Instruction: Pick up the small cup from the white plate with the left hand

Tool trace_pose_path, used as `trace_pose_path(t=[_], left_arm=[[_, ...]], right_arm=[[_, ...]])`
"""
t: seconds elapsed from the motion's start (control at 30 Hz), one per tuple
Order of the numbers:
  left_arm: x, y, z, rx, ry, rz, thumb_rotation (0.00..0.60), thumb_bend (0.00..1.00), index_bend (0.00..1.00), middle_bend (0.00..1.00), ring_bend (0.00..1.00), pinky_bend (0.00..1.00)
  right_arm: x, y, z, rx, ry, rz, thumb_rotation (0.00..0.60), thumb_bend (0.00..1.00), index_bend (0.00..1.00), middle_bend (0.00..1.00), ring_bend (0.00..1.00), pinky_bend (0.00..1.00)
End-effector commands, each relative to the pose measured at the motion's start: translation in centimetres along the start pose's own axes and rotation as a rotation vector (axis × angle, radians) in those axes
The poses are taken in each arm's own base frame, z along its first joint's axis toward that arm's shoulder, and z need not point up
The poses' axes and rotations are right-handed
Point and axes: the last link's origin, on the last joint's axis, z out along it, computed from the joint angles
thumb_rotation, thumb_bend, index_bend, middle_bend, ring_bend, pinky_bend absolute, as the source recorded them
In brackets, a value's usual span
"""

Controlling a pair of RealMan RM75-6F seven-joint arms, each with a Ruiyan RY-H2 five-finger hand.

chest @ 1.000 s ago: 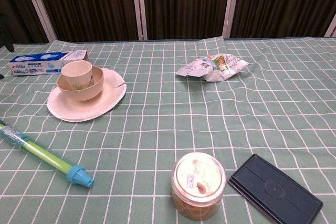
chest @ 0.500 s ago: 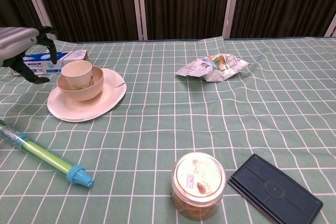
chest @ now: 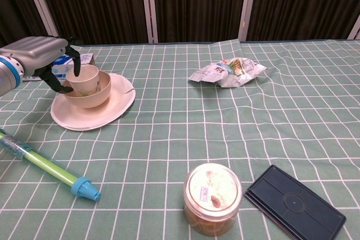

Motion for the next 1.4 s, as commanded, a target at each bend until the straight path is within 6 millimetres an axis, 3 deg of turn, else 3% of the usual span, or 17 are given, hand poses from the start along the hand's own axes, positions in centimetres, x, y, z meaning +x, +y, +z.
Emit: trace_pose_path(t=[0.03, 0.37, 0.67, 0.87, 1.0, 1.2, 1.4], left_arm=[[-0.2, 0.5, 0.1, -0.004, -0.003, -0.003, 0.6, 0.29, 0.52, 0.0, 0.0, 0.0], [-0.5, -0.3, -0.4, 0.008, 0.008, -0.007, 0.6, 0.52, 0.6, 0.01, 0.0, 0.0], [0.7, -2.6, -2.7, 0.0, 0.057, -0.031, 0.6, 0.53, 0.62, 0.02, 0.0, 0.0], [1.8, -4.6, -8.5, -0.075, 0.103, -0.032, 0.6, 0.53, 0.62, 0.02, 0.0, 0.0], [1.4, -5.3, -10.9, -0.111, 0.056, -0.033, 0.6, 0.53, 0.61, 0.01, 0.0, 0.0], [0.9, -2.9, -11.1, -0.197, 0.024, -0.04, 0.6, 0.53, 0.61, 0.01, 0.0, 0.0], [0.3, 1.3, -10.4, -0.283, 0.002, -0.017, 0.6, 0.53, 0.61, 0.01, 0.0, 0.0]], right_arm=[[0.0, 0.0, 0.0, 0.001, 0.0, 0.001, 0.6, 0.09, 0.02, 0.0, 0.0, 0.0], [0.1, 0.1, -0.1, 0.0, 0.003, -0.001, 0.6, 0.09, 0.02, 0.0, 0.0, 0.0], [0.1, -0.1, -0.2, 0.005, 0.008, -0.006, 0.6, 0.09, 0.02, 0.0, 0.0, 0.0], [0.0, -0.3, -0.3, 0.007, 0.007, -0.011, 0.6, 0.09, 0.02, 0.0, 0.0, 0.0], [-0.1, -0.6, -0.4, 0.016, 0.007, -0.014, 0.6, 0.09, 0.02, 0.0, 0.0, 0.0], [-0.4, -1.0, -0.2, 0.027, 0.002, -0.019, 0.6, 0.09, 0.02, 0.0, 0.0, 0.0], [-0.4, -0.8, 0.0, 0.021, 0.0, -0.018, 0.6, 0.09, 0.02, 0.0, 0.0, 0.0]])
